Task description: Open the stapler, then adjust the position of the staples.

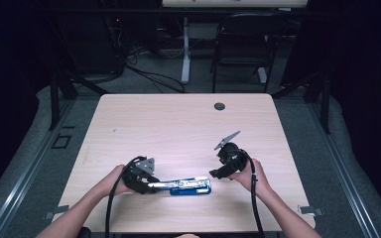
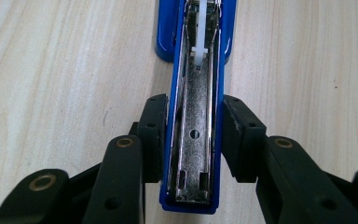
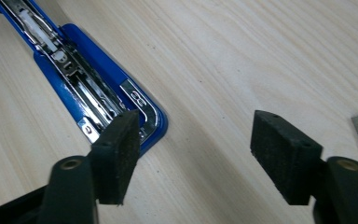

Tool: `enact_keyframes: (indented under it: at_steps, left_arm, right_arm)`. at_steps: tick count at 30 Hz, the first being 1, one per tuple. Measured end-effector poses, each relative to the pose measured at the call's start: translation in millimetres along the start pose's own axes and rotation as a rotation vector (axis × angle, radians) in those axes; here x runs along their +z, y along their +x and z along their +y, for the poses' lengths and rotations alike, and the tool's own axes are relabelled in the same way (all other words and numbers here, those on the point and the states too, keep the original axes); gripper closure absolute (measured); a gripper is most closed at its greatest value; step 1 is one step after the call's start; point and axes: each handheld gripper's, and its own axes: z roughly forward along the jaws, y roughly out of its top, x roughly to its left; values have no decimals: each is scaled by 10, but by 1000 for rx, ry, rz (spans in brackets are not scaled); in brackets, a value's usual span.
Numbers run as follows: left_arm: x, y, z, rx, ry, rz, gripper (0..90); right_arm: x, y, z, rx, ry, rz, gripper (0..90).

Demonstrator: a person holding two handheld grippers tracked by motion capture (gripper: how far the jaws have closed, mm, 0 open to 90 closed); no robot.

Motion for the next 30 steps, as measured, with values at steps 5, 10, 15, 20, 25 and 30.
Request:
enact_keyframes:
  at_steps: [5, 10, 15, 20, 25, 30]
  left_arm:
    - [1, 2, 0, 0, 1, -2, 638]
    - [2, 2, -1, -1, 0, 1, 638]
    - [3, 2, -1, -2, 0, 1, 637]
    - [-2, 0, 4, -1, 11, 7, 637]
    - [4, 7, -1, -3, 2, -7, 637]
    - [4, 7, -3, -1, -1, -7, 638]
  right_arm:
    - [-11, -61, -7, 7, 13, -20, 172]
    - [5, -140, -29, 25, 64, -67, 0]
    - [7, -210, -55, 40, 73, -82, 0]
    - [-6, -256, -52, 23, 81, -67, 0]
    - [19, -263, -39, -16, 121, -65, 0]
    - [-12, -301, -16, -32, 115, -61, 0]
